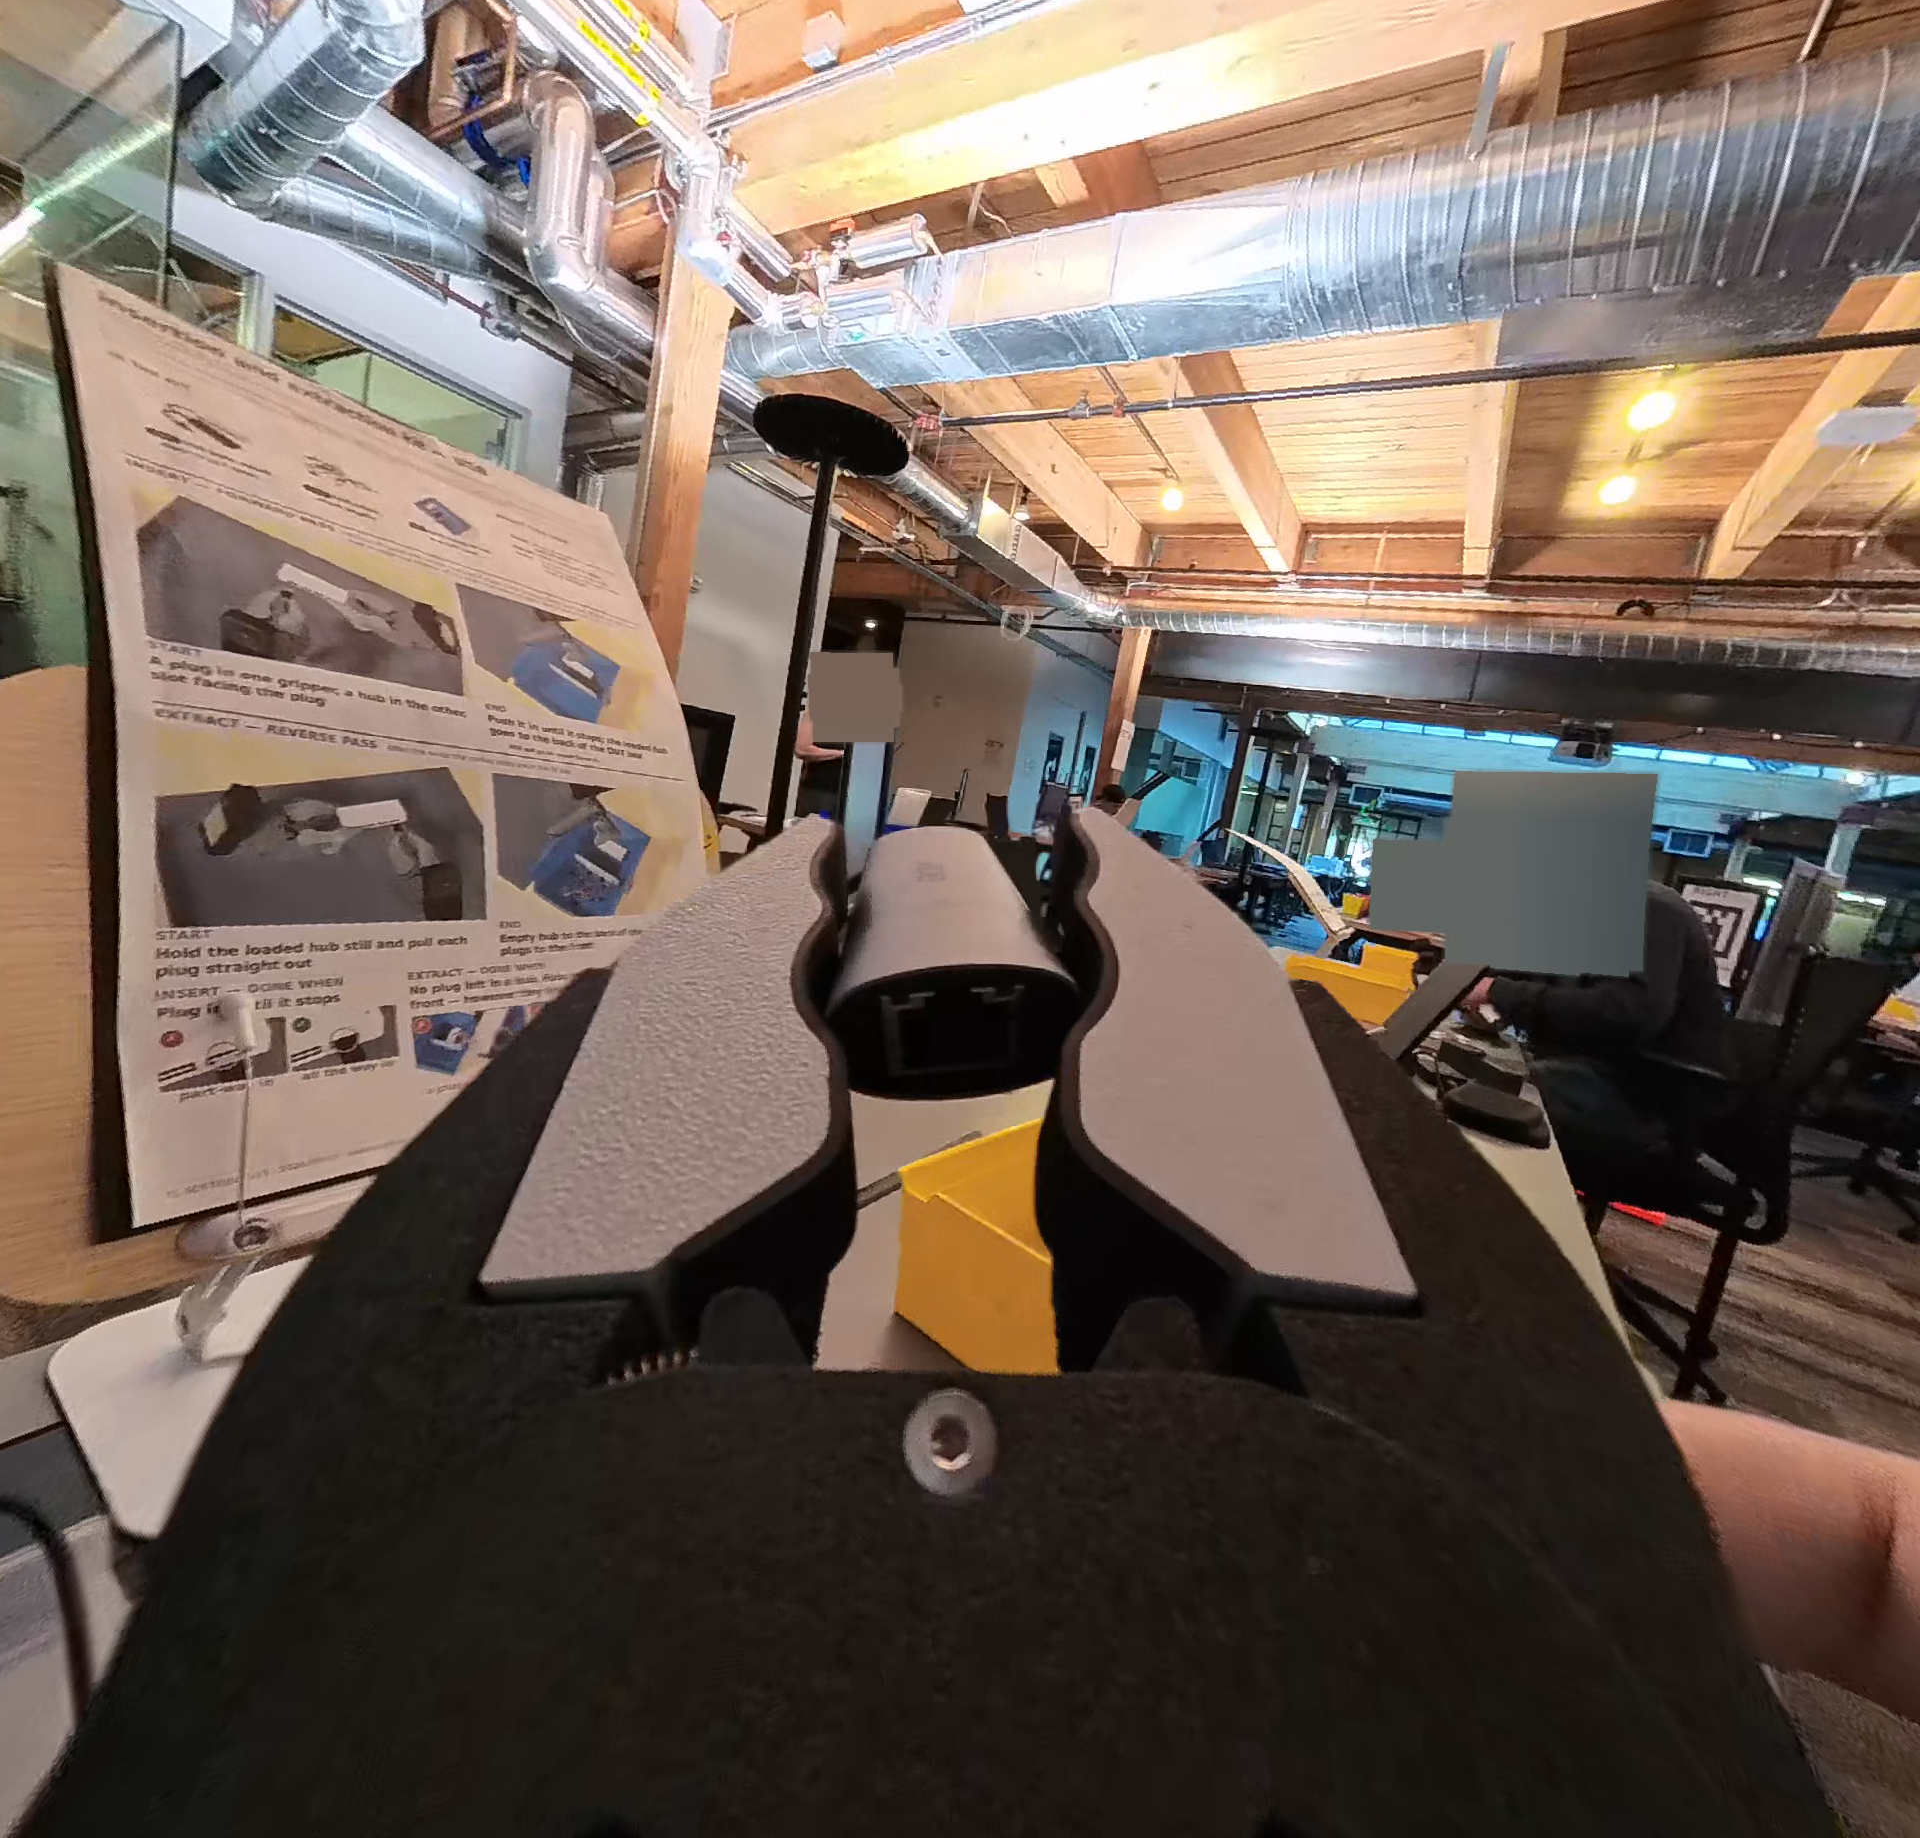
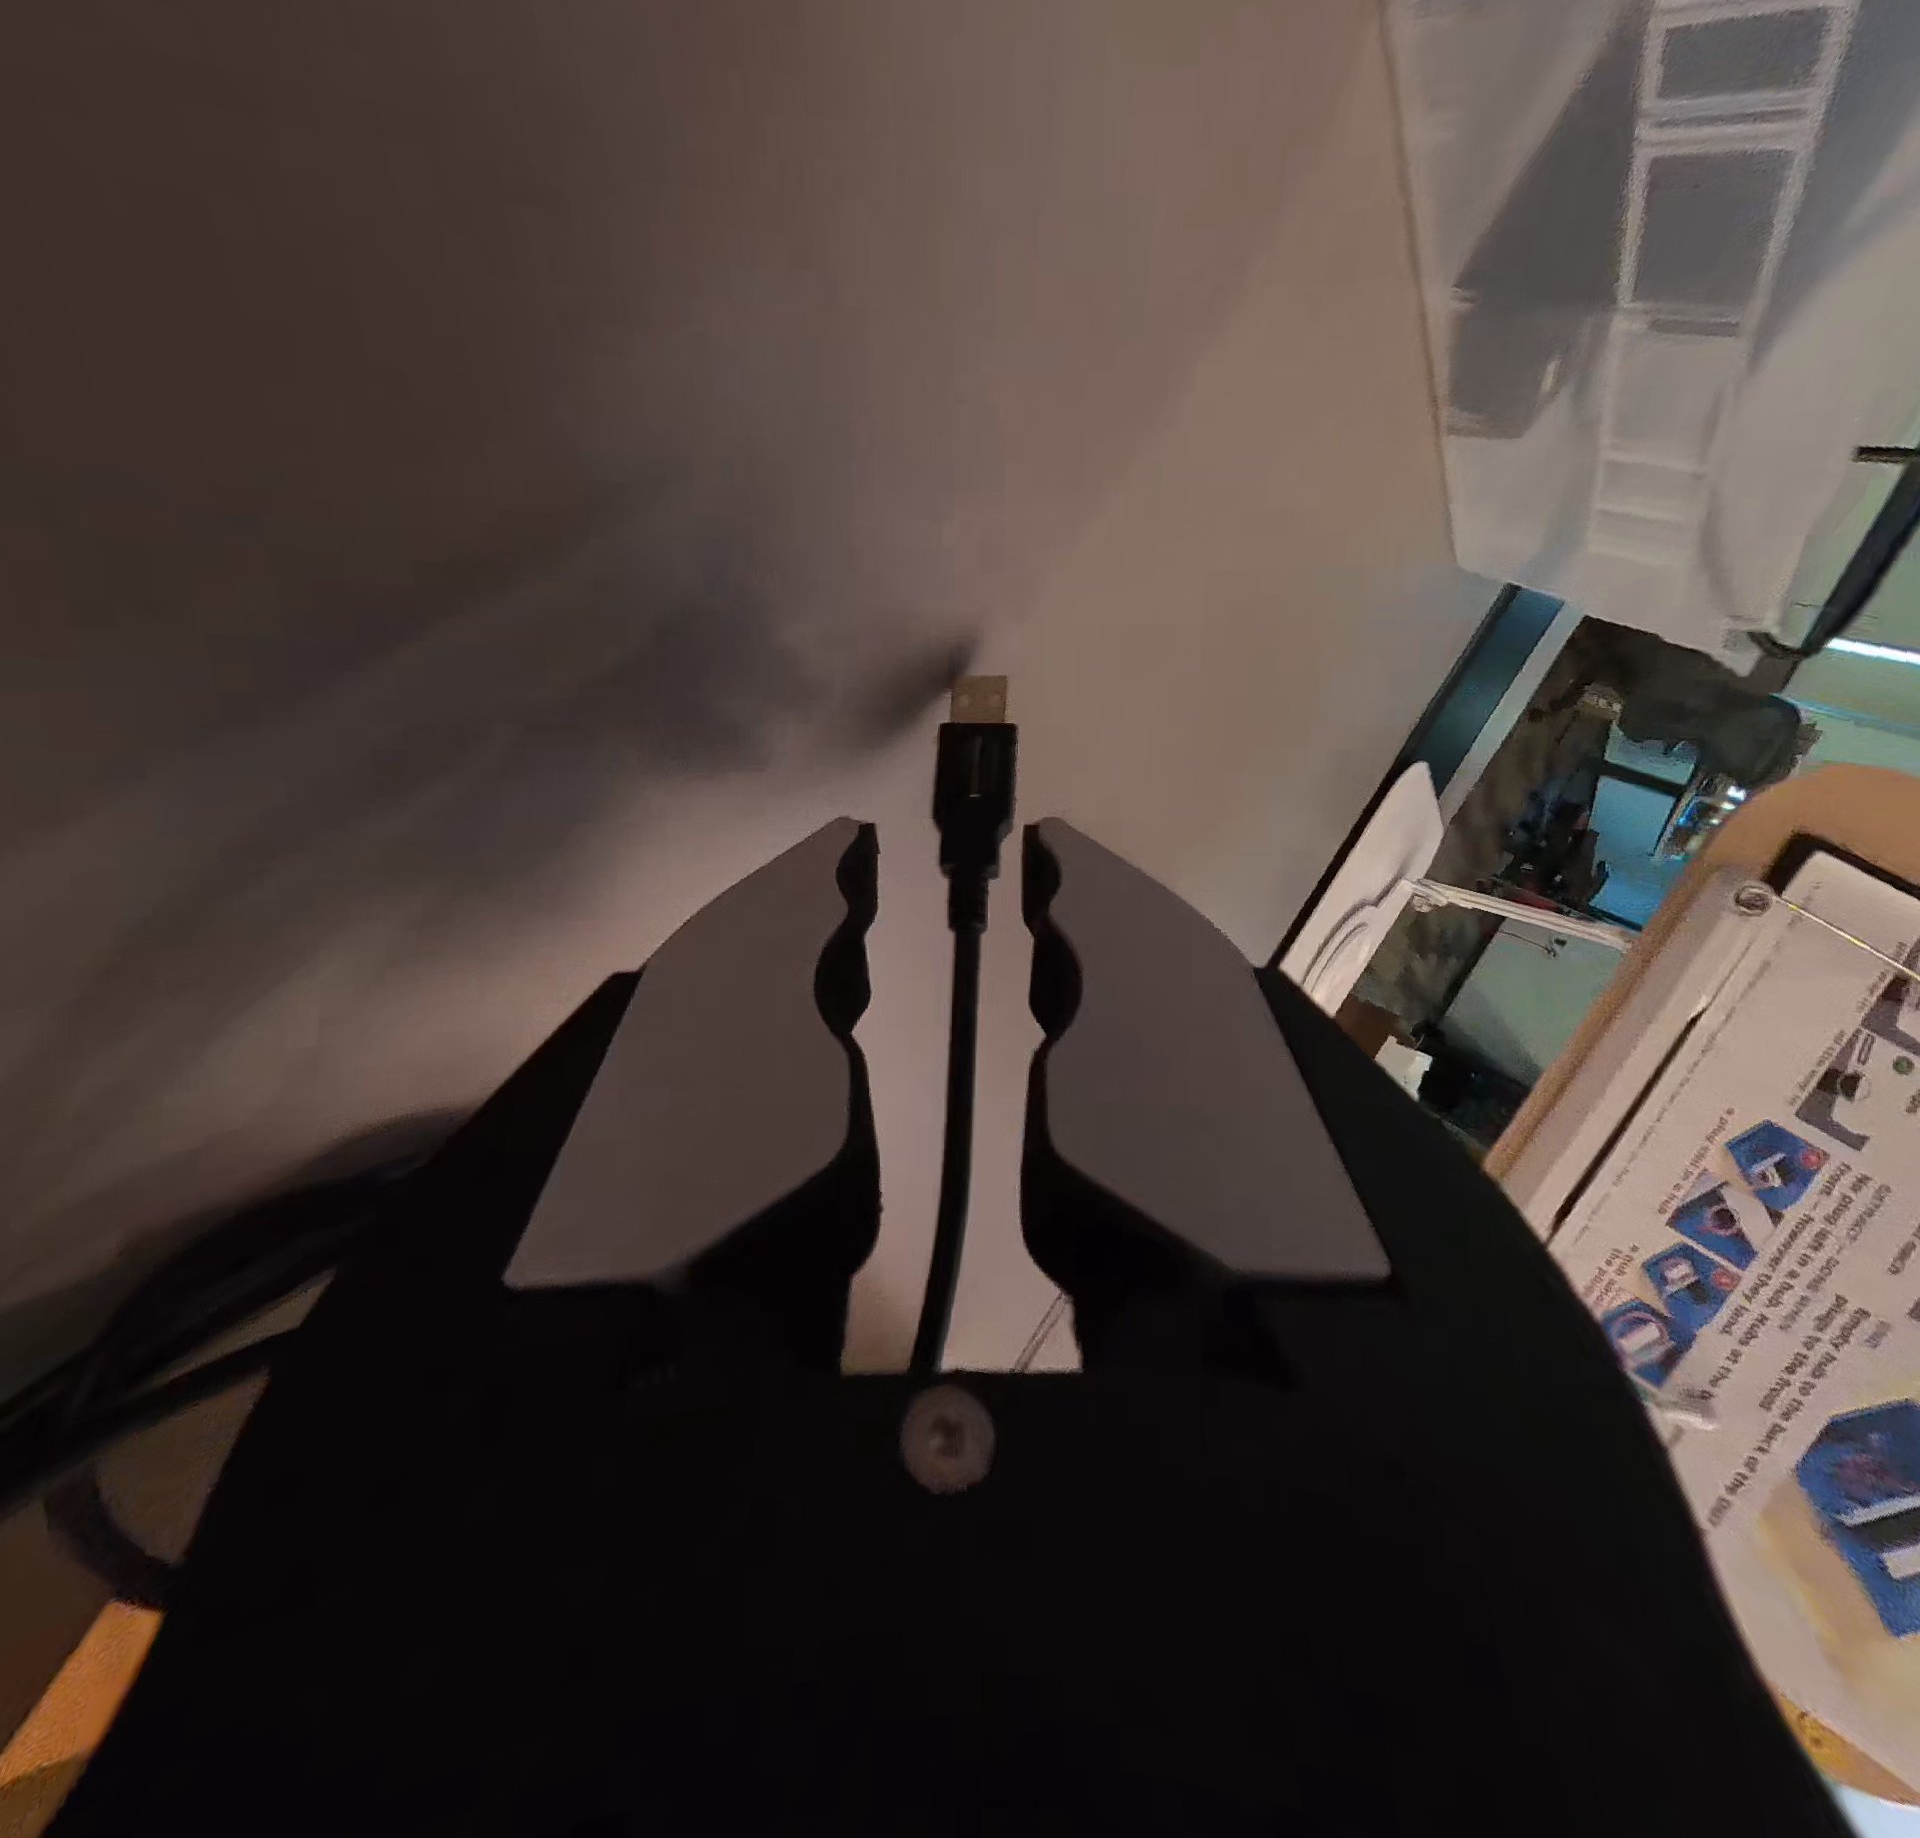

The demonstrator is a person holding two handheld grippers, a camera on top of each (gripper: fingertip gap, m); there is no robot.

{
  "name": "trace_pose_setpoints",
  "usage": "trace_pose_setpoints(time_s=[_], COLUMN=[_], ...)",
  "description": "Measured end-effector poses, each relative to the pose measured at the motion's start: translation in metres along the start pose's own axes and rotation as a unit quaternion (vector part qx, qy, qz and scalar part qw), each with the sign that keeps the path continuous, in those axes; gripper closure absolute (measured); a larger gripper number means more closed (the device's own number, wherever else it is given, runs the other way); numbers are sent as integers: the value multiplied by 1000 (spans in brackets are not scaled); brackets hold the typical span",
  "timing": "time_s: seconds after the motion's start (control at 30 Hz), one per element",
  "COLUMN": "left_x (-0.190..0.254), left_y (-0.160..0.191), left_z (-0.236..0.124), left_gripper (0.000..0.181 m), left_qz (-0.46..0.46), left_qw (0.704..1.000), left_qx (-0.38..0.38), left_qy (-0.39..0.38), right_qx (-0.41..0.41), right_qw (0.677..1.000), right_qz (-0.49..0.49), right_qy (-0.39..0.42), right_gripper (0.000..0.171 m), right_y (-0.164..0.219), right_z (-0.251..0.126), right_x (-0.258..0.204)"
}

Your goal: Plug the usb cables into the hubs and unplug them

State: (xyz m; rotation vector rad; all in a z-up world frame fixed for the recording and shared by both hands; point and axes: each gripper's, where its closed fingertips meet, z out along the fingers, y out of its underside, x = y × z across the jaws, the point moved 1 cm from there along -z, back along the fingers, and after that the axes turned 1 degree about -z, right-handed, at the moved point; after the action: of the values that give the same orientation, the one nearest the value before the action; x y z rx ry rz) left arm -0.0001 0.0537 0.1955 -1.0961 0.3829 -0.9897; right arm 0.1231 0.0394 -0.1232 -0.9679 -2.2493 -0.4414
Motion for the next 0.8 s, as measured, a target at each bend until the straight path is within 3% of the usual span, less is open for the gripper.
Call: trace_pose_setpoints(time_s=[0.3, 0.8], left_x=[8, 11], left_y=[-12, -15], left_z=[-8, -9], left_gripper=[144, 144], left_qz=[-4, -10], left_qw=[1000, 999], left_qx=[16, 23], left_qy=[18, 30], right_qx=[-32, -12], right_qw=[998, 1000], right_qz=[-44, 2], right_qy=[-3, 6], right_gripper=[142, 152], right_y=[4, 14], right_z=[13, 14], right_x=[5, 2])
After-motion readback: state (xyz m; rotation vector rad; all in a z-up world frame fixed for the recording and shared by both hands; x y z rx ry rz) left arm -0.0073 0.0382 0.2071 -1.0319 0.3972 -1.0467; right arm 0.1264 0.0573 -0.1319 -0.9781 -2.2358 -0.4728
